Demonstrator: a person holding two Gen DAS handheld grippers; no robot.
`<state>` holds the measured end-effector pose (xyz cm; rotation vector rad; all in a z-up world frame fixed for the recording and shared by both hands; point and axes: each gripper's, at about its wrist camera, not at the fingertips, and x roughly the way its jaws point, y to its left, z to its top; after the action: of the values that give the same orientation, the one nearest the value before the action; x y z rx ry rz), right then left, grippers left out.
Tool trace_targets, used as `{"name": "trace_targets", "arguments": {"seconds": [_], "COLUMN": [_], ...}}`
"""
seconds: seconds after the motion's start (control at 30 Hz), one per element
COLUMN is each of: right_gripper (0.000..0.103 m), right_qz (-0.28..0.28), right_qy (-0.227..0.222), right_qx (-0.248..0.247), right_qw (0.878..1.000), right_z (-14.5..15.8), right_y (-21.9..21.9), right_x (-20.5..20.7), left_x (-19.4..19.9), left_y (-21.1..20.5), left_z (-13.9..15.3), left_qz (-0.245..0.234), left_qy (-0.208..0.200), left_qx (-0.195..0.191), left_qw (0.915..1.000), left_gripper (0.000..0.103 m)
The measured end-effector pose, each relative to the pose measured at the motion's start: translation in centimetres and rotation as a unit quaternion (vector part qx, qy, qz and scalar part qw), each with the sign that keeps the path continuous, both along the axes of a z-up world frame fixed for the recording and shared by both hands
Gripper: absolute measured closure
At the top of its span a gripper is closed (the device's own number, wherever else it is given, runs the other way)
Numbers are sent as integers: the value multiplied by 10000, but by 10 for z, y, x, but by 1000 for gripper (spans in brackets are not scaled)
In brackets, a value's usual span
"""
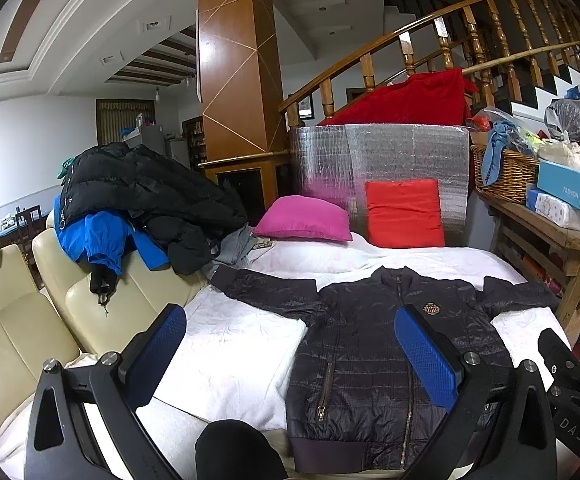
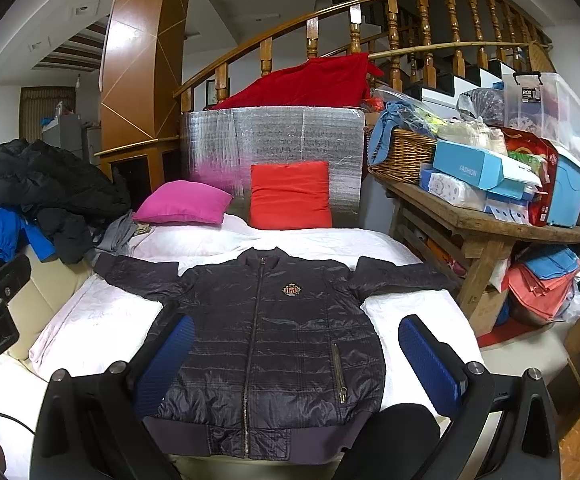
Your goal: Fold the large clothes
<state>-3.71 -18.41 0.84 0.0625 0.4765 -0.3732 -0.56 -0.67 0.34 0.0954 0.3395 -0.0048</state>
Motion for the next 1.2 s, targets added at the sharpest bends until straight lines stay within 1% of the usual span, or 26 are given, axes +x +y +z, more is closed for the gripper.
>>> {"name": "trace_targets", "arguments": {"seconds": [0.6,1.2], "right_gripper": [0,0], "right_qz": [25,39], "right_qy": [-14,-7], "right_qx": [48,63], "right_qw": [10000,10000], "right_z": [1,1], "right_y": [-2,0], "right_x": [0,-1], "left_x": [-3,-4], "left_y": [-5,-3], "left_z": [2,0], "left_qz": [-61,-47], "left_qy": [-40,-24], "left_qx": [73,47], "left_qw": [9999,10000], "left_gripper": [0,0]}}
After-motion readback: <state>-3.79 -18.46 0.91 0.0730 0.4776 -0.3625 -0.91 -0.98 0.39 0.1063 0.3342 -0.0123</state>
